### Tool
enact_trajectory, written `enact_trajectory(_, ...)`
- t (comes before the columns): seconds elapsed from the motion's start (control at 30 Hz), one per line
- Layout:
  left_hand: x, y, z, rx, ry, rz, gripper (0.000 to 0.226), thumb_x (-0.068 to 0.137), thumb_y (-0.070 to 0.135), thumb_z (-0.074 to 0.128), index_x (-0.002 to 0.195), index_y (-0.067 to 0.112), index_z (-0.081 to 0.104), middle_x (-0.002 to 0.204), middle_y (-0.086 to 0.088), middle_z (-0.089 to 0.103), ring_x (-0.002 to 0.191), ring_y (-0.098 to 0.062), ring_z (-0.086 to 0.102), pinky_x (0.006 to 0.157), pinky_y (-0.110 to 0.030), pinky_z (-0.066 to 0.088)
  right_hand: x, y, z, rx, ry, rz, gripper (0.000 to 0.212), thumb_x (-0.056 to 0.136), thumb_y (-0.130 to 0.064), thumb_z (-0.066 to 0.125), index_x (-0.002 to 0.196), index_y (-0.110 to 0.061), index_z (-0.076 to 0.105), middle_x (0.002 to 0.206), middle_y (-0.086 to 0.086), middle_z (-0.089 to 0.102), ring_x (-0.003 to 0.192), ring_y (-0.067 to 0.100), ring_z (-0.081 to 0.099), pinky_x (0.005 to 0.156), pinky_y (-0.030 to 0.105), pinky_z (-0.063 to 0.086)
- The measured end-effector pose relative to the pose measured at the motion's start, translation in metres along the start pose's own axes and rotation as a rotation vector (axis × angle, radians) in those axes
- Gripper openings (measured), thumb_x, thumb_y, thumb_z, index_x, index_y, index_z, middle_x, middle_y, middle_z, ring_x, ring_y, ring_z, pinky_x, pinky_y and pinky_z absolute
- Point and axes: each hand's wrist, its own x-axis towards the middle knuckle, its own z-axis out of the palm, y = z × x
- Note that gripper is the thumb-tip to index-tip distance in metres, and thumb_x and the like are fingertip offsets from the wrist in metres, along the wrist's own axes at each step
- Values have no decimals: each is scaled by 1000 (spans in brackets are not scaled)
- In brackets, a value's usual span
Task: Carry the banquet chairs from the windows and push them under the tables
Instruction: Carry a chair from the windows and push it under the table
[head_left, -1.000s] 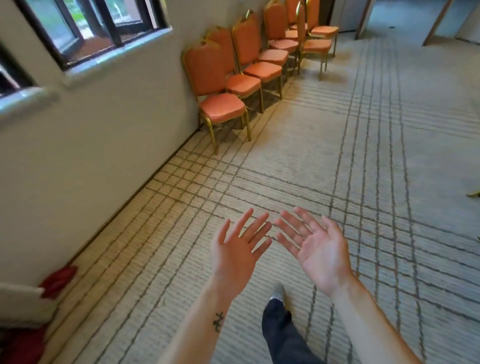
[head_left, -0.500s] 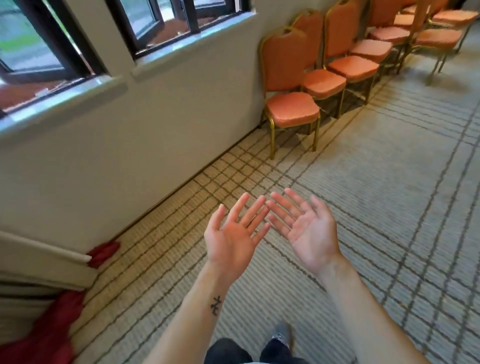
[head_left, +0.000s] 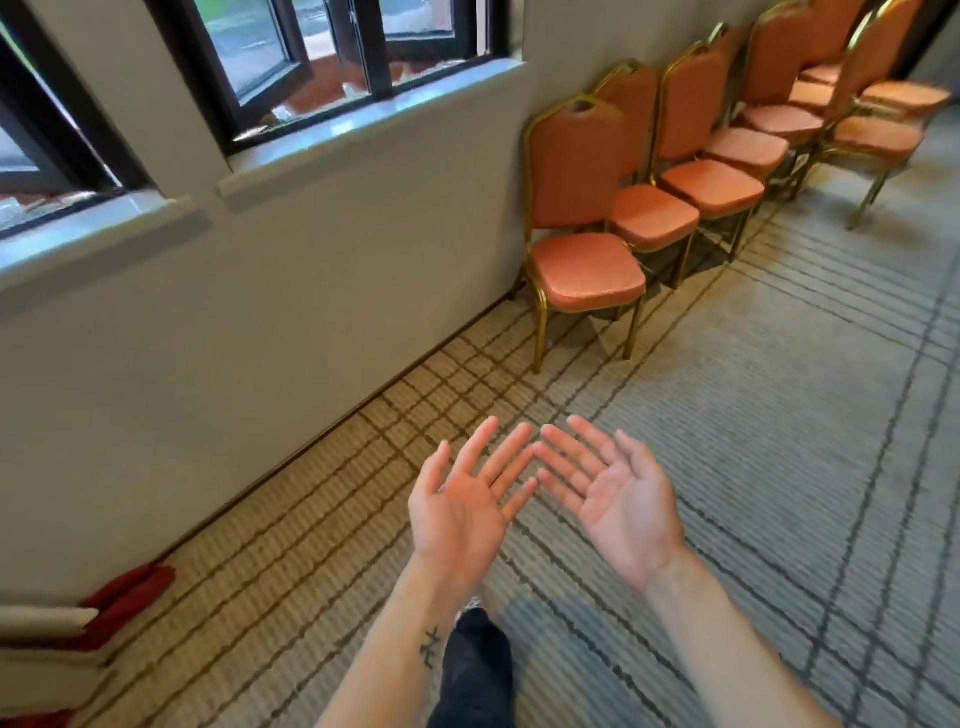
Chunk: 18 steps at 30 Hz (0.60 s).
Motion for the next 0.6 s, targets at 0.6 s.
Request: enact_trajectory(0.6, 300, 182, 64, 10, -57, -79, 59, 105, 50, 31, 151, 16, 46, 145, -20, 58, 135, -37, 55, 122, -57, 26, 289, -103, 142, 17, 83, -45, 48, 108, -36, 34, 144, -8, 50, 134, 20, 65, 124, 36, 63, 113, 54, 40)
